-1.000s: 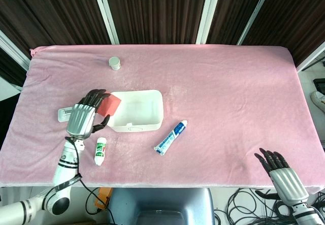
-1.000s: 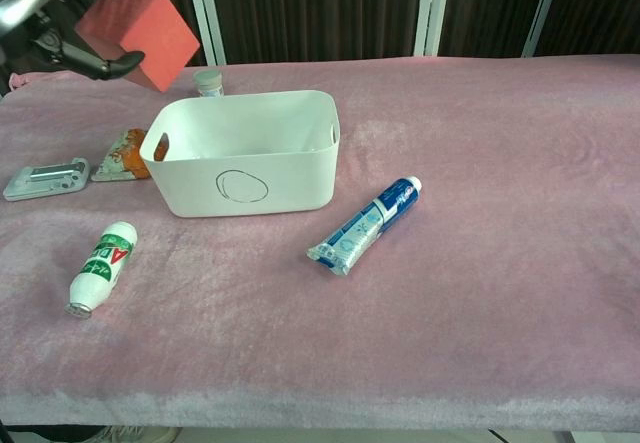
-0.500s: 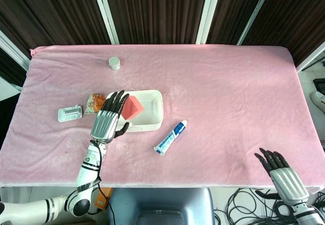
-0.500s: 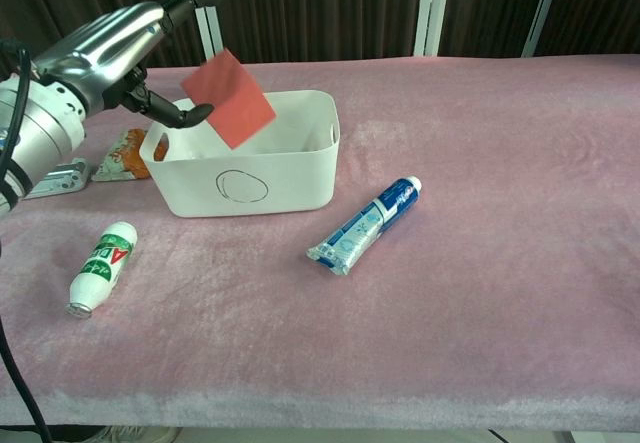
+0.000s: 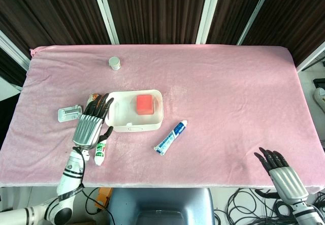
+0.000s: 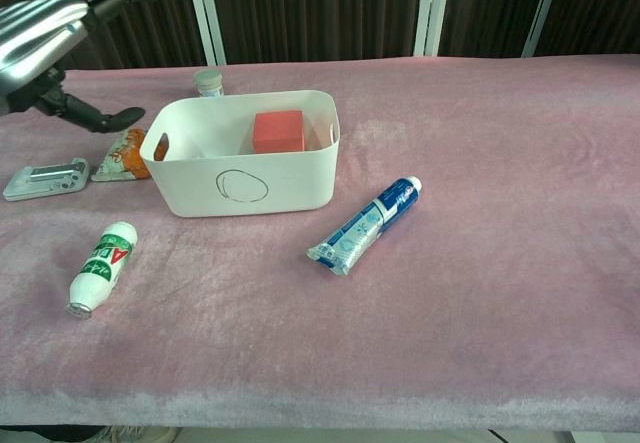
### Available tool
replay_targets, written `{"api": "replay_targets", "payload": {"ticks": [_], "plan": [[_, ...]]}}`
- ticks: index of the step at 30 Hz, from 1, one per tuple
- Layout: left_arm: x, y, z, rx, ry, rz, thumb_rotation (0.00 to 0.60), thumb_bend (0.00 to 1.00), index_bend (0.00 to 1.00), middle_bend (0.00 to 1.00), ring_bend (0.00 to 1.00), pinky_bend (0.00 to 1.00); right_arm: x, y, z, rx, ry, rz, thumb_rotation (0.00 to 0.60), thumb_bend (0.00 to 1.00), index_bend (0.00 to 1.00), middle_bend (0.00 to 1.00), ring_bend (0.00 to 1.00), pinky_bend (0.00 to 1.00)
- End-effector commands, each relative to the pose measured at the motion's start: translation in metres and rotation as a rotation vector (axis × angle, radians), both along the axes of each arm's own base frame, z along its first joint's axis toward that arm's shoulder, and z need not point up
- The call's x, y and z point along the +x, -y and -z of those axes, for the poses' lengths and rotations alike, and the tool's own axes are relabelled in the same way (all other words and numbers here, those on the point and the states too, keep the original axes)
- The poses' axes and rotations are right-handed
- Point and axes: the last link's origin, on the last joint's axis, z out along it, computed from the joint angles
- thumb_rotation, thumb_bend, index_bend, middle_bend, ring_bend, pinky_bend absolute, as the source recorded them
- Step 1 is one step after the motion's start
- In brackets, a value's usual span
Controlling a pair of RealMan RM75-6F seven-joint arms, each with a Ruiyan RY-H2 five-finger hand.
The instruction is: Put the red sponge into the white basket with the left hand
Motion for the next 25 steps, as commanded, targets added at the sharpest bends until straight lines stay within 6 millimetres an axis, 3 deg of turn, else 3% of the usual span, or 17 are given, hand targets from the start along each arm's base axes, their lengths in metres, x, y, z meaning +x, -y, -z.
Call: {"api": "replay_targets", "payload": {"ticks": [1, 2, 5, 9, 12, 25], "plan": [[-0.041, 0.028, -0.02, 0.0, -0.077, -0.049, 0.6, 0.32, 0.0, 0.0, 0.0, 0.16, 0.001, 0.001, 0.001, -0.002, 0.002, -0.001, 0.6, 0.1, 0.0, 0.0, 0.0, 0.18], [-0.053, 0.034, -0.023, -0.006, -0.095, -0.069, 0.6, 0.32, 0.0, 0.0, 0.0, 0.16, 0.001, 0.001, 0.001, -0.003, 0.002, -0.001, 0.6, 0.1, 0.0, 0.0, 0.0, 0.18], [-0.06, 0.038, -0.025, -0.013, -0.11, -0.081, 0.6, 0.32, 0.0, 0.0, 0.0, 0.15, 0.0, 0.001, 0.002, -0.002, 0.0, 0.0, 0.6, 0.1, 0.0, 0.0, 0.0, 0.18], [-0.119, 0.073, -0.042, -0.028, -0.203, -0.253, 0.6, 0.32, 0.0, 0.0, 0.0, 0.12, 0.0, 0.001, 0.003, 0.0, -0.004, 0.0, 0.6, 0.1, 0.0, 0.0, 0.0, 0.18], [-0.148, 0.097, -0.055, 0.024, -0.155, -0.349, 0.6, 0.33, 0.0, 0.0, 0.0, 0.1, 0.0, 0.001, 0.004, -0.007, -0.008, 0.001, 0.6, 0.1, 0.0, 0.0, 0.0, 0.18], [-0.154, 0.1, -0.059, -0.066, -0.114, -0.329, 0.6, 0.34, 0.0, 0.0, 0.0, 0.09, -0.001, 0.001, 0.006, 0.004, -0.018, 0.003, 0.6, 0.1, 0.0, 0.0, 0.0, 0.18]]}}
